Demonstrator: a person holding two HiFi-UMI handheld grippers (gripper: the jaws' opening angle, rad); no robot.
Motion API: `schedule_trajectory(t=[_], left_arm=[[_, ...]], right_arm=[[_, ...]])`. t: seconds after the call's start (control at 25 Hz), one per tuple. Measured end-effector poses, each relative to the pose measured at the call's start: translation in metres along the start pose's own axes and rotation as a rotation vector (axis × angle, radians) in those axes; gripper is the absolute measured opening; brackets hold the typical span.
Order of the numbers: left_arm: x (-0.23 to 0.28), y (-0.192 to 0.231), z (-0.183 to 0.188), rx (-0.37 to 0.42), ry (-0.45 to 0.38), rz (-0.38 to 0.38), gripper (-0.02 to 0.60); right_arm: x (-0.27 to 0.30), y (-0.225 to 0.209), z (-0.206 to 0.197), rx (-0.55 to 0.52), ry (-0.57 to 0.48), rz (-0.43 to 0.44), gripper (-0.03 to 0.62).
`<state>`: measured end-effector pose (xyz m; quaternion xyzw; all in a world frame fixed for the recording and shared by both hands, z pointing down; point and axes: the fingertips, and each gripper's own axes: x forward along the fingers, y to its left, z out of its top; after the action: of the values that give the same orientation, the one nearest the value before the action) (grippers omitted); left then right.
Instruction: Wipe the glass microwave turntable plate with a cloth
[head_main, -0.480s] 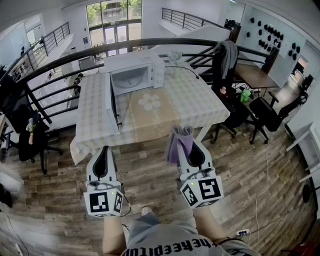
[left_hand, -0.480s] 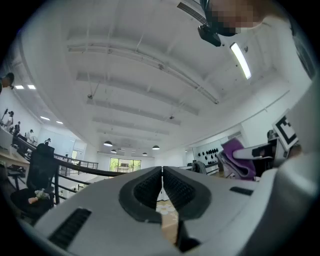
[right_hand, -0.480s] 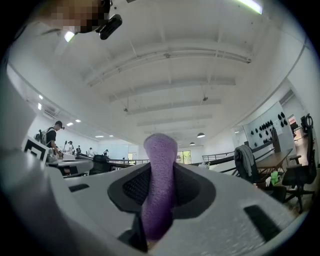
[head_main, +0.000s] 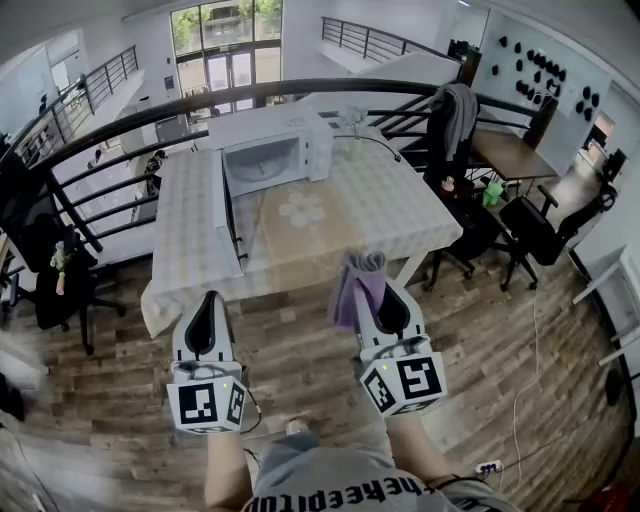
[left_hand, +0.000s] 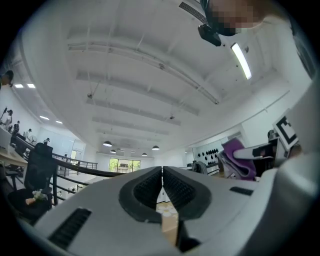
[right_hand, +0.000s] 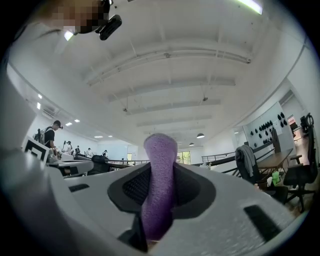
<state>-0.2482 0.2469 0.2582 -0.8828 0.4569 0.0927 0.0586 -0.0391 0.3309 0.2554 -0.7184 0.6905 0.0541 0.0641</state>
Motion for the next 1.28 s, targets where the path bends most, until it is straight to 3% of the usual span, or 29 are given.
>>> schedule_trajectory(t=[0.48, 0.88, 1.28], left_arm=[[0.029, 0.028, -0.002, -0.004, -0.038, -0.033, 0.011], [0.058, 0.030, -0.028, -0.025, 0.010, -0.063, 0.011], [0.126, 0.046, -0.044, 0.000, 0.026, -0.028, 0.011]], right_arm=[[0.030, -0.001, -0.002, 0.035, -0.039, -0.064, 0.100], [0.046, -0.013, -0.023, 0.032, 0.002, -0.091, 0.100], [0.118, -0.045, -0.039, 0.064, 0.004, -0.066, 0.100]])
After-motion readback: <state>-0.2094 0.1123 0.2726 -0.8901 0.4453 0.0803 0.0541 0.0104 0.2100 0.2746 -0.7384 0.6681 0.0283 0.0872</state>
